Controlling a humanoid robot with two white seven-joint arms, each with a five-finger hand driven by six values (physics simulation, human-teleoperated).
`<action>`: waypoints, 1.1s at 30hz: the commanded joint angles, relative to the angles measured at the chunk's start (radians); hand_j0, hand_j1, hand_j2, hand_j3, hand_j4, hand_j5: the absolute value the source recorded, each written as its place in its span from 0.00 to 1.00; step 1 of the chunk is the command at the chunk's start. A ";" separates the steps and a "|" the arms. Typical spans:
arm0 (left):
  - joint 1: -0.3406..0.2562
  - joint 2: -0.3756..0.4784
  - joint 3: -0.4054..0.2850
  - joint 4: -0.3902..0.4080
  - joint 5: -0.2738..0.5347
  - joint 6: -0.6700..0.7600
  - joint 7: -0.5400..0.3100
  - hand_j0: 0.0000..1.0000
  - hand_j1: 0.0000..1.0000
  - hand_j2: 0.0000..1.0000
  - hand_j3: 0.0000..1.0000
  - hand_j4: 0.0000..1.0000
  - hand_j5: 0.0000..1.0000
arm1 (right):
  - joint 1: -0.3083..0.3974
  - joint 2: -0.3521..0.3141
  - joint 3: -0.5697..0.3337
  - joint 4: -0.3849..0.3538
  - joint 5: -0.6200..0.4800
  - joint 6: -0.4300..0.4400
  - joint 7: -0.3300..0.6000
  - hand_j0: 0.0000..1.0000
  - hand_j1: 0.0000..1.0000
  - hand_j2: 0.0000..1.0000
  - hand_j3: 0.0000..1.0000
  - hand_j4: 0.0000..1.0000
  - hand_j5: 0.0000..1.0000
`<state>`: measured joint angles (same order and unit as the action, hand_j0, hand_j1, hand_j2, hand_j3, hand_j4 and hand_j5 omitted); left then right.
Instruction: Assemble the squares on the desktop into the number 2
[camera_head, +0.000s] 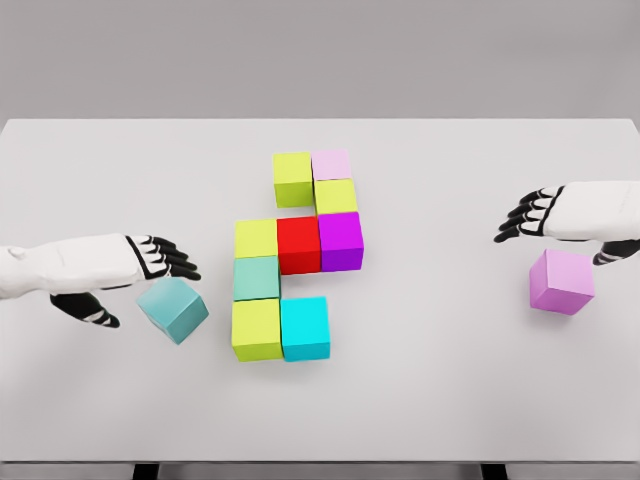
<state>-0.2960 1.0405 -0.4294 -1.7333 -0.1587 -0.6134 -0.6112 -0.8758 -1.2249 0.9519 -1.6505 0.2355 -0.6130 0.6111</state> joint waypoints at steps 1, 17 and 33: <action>-0.005 -0.030 -0.002 0.032 -0.030 0.003 0.000 1.00 1.00 1.00 1.00 1.00 1.00 | 0.000 -0.002 0.001 0.000 -0.004 0.002 0.000 1.00 1.00 1.00 1.00 1.00 1.00; -0.025 -0.102 -0.040 0.095 -0.091 0.003 0.000 1.00 1.00 1.00 1.00 1.00 1.00 | 0.003 0.010 0.047 0.083 0.044 0.002 -0.044 1.00 1.00 1.00 1.00 1.00 1.00; -0.014 -0.093 -0.037 0.092 -0.079 0.003 0.000 1.00 1.00 1.00 1.00 1.00 1.00 | 0.034 0.057 0.042 0.080 0.266 0.002 -0.047 1.00 1.00 1.00 1.00 1.00 1.00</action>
<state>-0.3099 0.9458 -0.4666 -1.6386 -0.2467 -0.6135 -0.6112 -0.8406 -1.1791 0.9973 -1.5707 0.4873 -0.6128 0.5644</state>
